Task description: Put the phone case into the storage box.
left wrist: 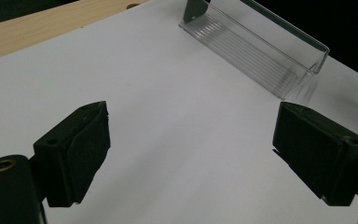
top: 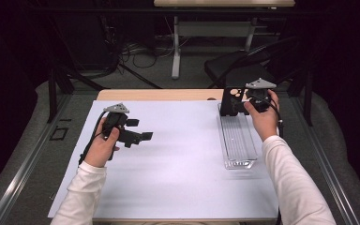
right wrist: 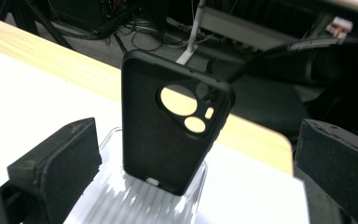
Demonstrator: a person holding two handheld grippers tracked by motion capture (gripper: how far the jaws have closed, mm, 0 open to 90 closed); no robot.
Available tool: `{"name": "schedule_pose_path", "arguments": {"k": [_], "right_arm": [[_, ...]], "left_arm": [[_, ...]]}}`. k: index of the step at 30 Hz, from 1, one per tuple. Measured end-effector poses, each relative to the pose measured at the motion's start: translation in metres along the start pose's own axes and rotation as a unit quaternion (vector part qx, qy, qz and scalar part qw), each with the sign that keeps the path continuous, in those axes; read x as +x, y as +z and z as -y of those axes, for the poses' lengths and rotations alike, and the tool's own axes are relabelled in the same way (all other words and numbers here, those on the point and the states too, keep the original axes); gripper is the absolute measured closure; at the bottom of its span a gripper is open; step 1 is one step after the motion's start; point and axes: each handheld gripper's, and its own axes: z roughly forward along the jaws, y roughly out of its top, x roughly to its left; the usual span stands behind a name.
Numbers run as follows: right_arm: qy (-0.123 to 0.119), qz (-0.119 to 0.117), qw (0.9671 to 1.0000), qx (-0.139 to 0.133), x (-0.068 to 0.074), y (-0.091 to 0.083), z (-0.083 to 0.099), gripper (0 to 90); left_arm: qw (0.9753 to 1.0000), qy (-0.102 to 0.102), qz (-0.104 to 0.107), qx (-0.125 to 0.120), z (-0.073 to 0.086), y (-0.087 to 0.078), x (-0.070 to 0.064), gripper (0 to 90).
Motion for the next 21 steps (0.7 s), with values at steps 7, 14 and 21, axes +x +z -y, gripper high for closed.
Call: {"name": "schedule_pose_path", "arguments": {"k": [7, 14, 21], "right_arm": [[0.036, -0.015, 0.9992, 0.007, -0.005, -0.006, 0.001, 0.0], [0.059, -0.04, 0.9974, 0.012, -0.002, -0.013, 0.003, 0.0], [0.061, -0.051, 0.9967, 0.018, 0.001, -0.022, 0.003, 0.0]], "left_arm": [[1.0, 0.003, 0.0, 0.001, 0.0, -0.001, -0.001, 11.3], [1.0, 0.003, -0.001, -0.001, 0.0, -0.002, -0.002, 11.3], [1.0, 0.004, -0.001, -0.004, 0.0, -0.003, -0.003, 11.3]]}}
